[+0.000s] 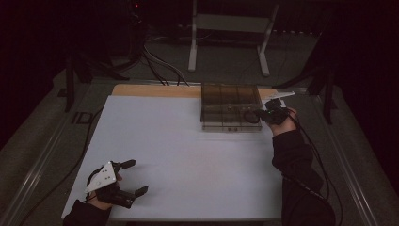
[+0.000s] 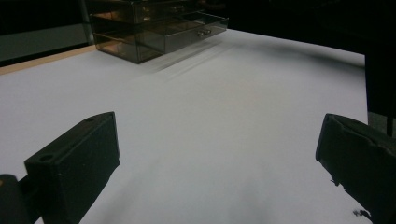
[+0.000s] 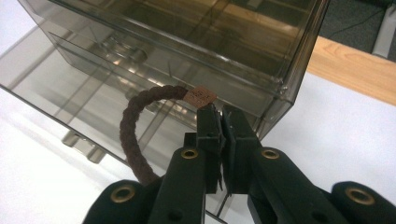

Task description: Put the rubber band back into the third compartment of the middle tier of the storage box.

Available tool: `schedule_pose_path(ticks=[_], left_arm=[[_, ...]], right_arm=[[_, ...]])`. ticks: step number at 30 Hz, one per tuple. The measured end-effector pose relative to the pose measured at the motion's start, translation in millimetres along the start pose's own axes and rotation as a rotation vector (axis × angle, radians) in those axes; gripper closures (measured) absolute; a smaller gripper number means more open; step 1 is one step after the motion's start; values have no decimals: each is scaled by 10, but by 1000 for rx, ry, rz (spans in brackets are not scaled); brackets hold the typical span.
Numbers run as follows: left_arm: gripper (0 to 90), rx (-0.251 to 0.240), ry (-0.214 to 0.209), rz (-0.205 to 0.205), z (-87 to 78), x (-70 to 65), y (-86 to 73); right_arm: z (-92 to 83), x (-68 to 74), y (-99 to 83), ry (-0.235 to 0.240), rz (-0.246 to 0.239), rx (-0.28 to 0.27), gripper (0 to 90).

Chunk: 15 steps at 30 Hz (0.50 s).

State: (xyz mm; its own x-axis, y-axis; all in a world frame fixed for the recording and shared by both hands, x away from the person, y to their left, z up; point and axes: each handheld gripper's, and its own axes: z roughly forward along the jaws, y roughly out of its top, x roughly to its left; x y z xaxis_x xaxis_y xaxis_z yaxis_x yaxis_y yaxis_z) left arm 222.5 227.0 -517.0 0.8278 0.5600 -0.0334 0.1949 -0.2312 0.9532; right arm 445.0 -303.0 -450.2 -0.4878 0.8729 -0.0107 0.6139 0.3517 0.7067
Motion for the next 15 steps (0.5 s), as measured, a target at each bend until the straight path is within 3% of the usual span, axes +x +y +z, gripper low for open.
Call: schedule_pose_path(ticks=[15], left_arm=[[3,1,0,0,3,-1,-3]], right_arm=[[232,-37,-76,-9,-9,47,868]])
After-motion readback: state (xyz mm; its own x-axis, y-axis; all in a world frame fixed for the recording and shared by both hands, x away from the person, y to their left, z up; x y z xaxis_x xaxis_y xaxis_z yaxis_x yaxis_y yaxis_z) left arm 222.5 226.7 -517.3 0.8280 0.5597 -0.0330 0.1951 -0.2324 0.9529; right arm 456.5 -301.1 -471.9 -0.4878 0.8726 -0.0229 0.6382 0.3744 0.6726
